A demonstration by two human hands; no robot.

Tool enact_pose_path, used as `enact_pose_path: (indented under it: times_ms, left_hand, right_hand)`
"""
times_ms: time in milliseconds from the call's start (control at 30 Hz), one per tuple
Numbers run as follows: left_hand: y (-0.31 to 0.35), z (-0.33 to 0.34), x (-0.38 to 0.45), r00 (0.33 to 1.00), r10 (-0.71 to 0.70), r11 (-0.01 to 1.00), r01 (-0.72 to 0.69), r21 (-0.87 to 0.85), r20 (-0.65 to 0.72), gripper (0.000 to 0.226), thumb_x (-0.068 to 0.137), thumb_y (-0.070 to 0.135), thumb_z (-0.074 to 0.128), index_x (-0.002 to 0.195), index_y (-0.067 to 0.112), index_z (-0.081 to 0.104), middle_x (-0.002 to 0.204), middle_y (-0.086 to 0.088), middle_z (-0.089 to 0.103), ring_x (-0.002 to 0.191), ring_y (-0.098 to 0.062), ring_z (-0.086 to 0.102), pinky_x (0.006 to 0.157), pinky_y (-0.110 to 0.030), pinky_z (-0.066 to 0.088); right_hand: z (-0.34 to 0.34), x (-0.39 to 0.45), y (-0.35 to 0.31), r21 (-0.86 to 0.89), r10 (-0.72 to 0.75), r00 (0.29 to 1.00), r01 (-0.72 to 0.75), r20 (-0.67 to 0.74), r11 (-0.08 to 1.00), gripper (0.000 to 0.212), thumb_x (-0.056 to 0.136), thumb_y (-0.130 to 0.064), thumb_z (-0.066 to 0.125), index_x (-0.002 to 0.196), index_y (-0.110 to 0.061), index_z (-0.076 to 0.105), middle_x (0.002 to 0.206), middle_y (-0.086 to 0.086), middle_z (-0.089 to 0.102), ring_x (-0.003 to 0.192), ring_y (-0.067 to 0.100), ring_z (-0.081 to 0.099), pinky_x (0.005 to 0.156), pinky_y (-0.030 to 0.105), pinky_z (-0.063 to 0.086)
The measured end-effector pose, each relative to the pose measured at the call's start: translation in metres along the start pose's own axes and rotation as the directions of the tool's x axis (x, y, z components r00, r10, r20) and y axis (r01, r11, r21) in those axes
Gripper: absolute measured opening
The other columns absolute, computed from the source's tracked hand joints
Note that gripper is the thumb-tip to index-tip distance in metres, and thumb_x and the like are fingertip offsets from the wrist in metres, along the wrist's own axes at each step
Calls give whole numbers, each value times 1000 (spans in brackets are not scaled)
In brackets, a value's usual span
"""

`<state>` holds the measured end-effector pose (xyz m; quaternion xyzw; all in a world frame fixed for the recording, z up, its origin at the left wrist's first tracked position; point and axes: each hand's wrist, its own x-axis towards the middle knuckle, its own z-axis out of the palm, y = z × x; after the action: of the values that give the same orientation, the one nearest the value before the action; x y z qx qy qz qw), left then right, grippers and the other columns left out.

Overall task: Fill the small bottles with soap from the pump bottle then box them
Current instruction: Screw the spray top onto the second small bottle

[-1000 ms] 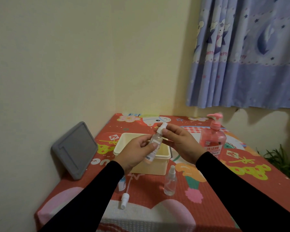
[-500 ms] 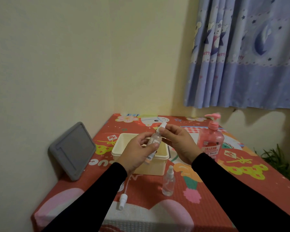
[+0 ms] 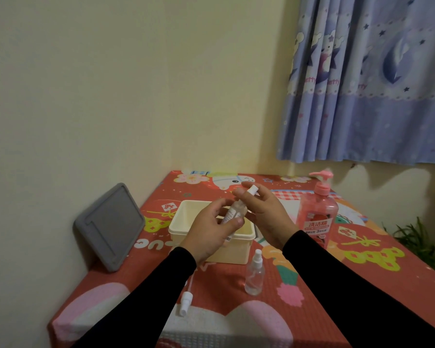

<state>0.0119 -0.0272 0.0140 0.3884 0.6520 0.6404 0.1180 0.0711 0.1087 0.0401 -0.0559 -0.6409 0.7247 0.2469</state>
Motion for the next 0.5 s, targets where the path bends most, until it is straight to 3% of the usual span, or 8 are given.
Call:
enact_pose_path:
  times_ms: [100,267,433,500]
  left_hand:
    - [0,0,0,1000,-4,1000,4,-22,-11,32,88,20,69,115,34,60,109,-6,66,97,-27,66,80,-44,56]
    - [0,-1,0,1000,2,1000,-2,-10,-29,29,87,20,69,114,29,61,107,-7,66,97,-29,66,82,-41,56]
    - [-1,0,1,999,14,1000,-13,11,-39,32,86,18,70,112,34,60,107,-8,66,97,-27,66,83,-39,55]
    - [-4,2,1,997,17,1000,-16,25,-70,36,83,20,73,113,34,60,106,-5,66,98,-25,66,85,-39,55]
  right_hand:
    - [-1,-1,-4,64,12,1000,-14,29,998,32,92,-27,60,119,-8,62,112,7,70,96,18,68,85,30,54]
    - [-8,-2,-2,144,14,997,-24,70,989,26,98,-12,47,122,-9,59,118,8,69,111,16,65,97,32,49]
    - [-7,-3,1,77,-27,997,21,72,997,14,93,-12,56,100,-6,66,100,9,69,91,19,65,85,28,55]
    - [-4,-4,2,63,-44,998,42,36,997,19,88,-16,63,95,1,65,92,13,65,85,21,63,82,27,55]
